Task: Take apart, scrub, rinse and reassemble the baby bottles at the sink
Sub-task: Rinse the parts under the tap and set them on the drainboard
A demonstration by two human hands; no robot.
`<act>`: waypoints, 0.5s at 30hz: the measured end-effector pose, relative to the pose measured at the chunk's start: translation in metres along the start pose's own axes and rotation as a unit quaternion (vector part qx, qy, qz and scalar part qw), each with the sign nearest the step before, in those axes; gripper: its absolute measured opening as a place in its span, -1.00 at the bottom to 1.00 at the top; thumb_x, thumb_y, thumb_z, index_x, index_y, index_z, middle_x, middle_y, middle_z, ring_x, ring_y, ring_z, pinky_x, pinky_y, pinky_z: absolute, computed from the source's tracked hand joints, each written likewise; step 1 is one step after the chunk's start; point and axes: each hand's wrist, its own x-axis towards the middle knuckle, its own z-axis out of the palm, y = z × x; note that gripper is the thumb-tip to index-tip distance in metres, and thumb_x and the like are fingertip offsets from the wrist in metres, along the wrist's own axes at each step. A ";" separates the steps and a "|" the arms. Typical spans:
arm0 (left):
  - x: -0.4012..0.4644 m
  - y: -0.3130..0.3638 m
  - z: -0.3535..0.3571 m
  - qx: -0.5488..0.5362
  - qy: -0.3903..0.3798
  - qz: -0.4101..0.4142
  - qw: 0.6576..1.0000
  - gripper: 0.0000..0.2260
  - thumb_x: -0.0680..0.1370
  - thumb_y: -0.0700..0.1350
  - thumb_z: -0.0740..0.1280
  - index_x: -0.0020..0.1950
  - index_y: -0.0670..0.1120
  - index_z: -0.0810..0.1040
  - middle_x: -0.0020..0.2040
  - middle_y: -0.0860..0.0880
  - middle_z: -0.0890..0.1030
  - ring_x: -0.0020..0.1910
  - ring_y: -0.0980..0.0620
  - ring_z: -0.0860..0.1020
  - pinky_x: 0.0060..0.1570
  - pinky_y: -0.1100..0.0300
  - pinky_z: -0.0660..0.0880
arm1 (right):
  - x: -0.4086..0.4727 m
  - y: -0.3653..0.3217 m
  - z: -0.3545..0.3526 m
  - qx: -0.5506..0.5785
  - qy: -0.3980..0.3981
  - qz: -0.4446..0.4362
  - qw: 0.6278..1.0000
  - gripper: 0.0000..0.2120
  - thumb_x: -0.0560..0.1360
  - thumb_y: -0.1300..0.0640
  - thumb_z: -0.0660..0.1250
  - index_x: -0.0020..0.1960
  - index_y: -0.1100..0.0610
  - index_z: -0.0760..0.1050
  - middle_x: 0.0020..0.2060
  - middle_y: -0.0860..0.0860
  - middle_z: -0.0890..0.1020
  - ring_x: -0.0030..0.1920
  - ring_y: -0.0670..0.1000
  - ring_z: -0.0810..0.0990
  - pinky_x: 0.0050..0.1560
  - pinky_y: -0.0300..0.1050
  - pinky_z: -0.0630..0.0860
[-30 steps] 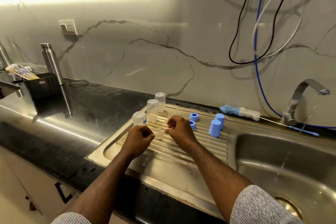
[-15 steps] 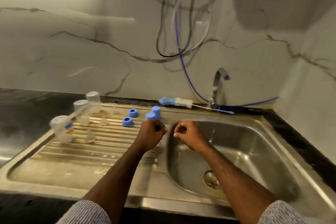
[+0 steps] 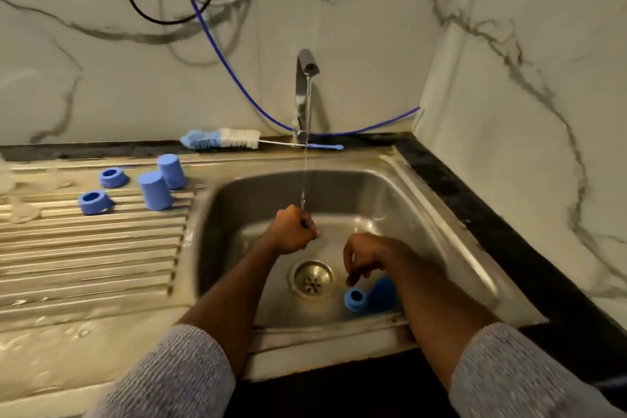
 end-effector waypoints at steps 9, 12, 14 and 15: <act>0.010 -0.023 0.002 -0.026 0.018 -0.025 0.999 -0.88 0.56 -0.19 0.44 -0.10 -0.24 0.67 -0.11 -0.13 0.71 -0.20 -0.06 0.71 -0.19 0.26 0.61 | 0.021 -0.006 0.027 -0.157 -0.040 0.037 0.986 -0.60 0.21 -0.08 0.65 -0.04 0.05 0.66 -0.04 0.03 0.67 -0.05 0.08 0.67 0.02 -0.02 0.64; 0.009 -0.022 -0.001 -0.049 0.029 -0.029 0.998 -0.90 0.56 -0.22 0.43 -0.10 -0.23 0.68 -0.09 -0.12 0.71 -0.19 -0.07 0.71 -0.17 0.23 0.63 | 0.027 -0.005 0.034 -0.175 -0.027 0.042 0.983 -0.56 0.35 -0.01 0.56 0.18 0.09 0.61 0.14 0.10 0.60 0.08 0.14 0.63 0.03 -0.02 0.57; 0.009 -0.023 -0.004 -0.059 0.043 -0.031 0.997 -0.91 0.56 -0.24 0.43 -0.13 -0.22 0.68 -0.10 -0.13 0.71 -0.20 -0.07 0.70 -0.18 0.25 0.62 | 0.030 -0.009 0.034 -0.171 -0.025 0.039 0.984 -0.58 0.36 -0.01 0.56 0.16 0.11 0.61 0.12 0.10 0.60 0.06 0.13 0.64 0.04 -0.01 0.58; 0.009 -0.023 -0.004 -0.066 0.051 -0.035 0.996 -0.90 0.56 -0.24 0.42 -0.14 -0.20 0.68 -0.12 -0.13 0.71 -0.21 -0.07 0.70 -0.20 0.27 0.61 | 0.032 -0.010 0.033 -0.161 -0.023 0.034 0.986 -0.60 0.33 -0.01 0.58 0.11 0.11 0.63 0.06 0.09 0.62 0.01 0.11 0.65 0.03 0.00 0.61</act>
